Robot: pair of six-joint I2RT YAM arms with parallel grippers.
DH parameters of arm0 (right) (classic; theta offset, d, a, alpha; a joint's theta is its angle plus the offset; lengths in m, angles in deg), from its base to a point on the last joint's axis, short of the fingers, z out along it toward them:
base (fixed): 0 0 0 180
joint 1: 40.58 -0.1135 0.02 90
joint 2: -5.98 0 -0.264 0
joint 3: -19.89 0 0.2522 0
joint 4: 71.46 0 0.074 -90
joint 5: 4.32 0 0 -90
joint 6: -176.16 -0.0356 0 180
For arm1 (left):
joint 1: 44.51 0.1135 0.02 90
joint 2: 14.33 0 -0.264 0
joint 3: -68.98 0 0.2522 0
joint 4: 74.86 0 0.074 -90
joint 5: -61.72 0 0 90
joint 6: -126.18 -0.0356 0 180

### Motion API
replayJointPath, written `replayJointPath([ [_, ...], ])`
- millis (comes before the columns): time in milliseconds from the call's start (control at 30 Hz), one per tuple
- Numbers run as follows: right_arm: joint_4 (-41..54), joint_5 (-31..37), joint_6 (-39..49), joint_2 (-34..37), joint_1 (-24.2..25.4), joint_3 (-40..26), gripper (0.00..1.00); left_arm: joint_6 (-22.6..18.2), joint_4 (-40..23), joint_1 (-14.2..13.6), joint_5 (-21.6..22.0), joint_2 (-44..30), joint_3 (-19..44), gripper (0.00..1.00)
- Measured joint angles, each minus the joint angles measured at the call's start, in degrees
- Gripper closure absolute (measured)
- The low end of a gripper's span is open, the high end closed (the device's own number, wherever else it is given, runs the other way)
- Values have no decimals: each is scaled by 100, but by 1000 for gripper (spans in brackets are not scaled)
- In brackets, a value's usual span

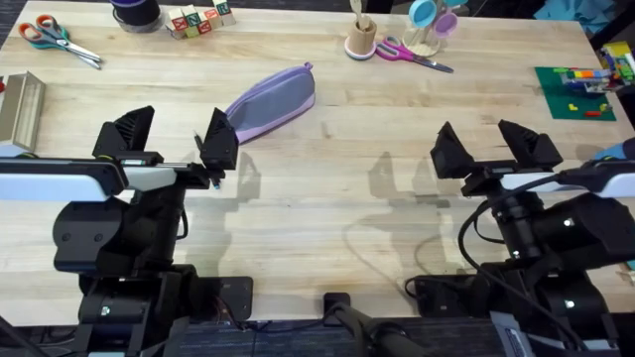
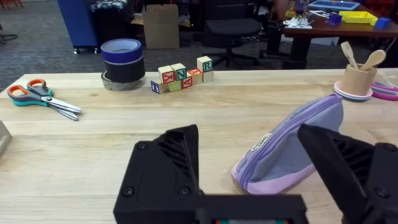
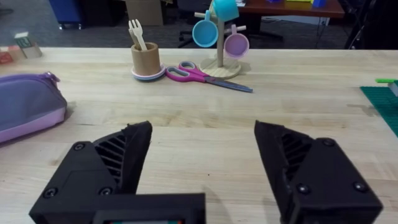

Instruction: Unzip the bag, pick up the pens from the table one at a time and place them inside, then zip the bag closed.

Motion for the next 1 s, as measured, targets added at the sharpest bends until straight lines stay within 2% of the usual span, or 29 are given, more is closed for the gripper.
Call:
replayJointPath([
  [1000, 15, 17, -33, 0, 0, 0, 5, -42, 67, 0, 2, 0, 0, 7],
])
